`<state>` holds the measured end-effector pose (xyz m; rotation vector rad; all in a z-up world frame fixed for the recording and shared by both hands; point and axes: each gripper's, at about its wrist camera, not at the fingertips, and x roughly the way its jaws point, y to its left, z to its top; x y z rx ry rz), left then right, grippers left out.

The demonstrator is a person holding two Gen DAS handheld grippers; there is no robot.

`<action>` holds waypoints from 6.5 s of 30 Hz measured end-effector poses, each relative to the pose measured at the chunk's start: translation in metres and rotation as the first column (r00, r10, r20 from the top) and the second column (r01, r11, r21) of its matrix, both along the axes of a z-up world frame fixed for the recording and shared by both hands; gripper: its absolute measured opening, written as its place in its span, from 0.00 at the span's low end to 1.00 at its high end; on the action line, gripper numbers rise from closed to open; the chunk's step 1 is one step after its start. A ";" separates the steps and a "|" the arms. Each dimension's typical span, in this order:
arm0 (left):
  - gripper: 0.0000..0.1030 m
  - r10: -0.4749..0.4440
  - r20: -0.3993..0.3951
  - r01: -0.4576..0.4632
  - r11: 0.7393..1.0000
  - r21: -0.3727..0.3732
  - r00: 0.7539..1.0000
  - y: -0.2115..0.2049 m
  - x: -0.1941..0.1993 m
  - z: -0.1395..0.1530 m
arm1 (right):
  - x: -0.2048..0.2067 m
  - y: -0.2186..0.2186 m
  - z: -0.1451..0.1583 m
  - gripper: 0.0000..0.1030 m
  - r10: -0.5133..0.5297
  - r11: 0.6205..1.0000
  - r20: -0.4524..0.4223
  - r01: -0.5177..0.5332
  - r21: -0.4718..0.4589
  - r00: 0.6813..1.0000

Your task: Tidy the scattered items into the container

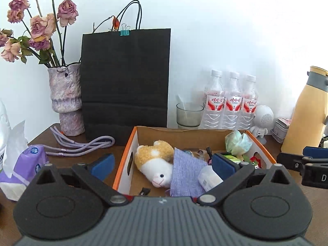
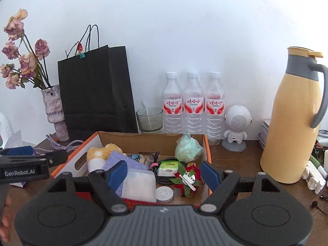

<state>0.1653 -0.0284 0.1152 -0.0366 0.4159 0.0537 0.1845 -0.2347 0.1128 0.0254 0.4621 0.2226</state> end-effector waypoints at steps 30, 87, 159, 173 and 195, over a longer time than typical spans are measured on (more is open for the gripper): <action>0.96 -0.417 -0.197 0.436 0.898 0.062 0.887 -0.124 0.003 -0.108 | -0.019 -0.075 -0.094 0.91 -0.136 0.987 -0.126 0.122 -0.108 0.983; 0.39 -0.062 0.156 0.069 0.997 -0.037 0.986 0.023 -0.210 -0.031 | -0.229 0.019 -0.034 0.12 0.099 0.995 0.132 -0.099 -0.006 0.986; 0.94 -0.036 -0.492 0.027 0.999 -0.026 0.870 0.052 0.194 0.014 | 0.202 -0.020 0.007 0.70 -0.047 0.996 -0.560 -0.005 -0.090 0.827; 1.00 0.033 -0.044 -0.030 0.996 0.079 0.998 0.007 0.035 0.001 | 0.056 -0.002 0.017 0.83 -0.033 0.999 -0.174 0.029 -0.027 0.984; 1.00 -0.087 0.017 0.086 0.994 0.065 0.996 0.007 -0.253 -0.081 | -0.248 -0.032 -0.065 0.92 -0.079 0.997 0.067 0.081 -0.019 0.995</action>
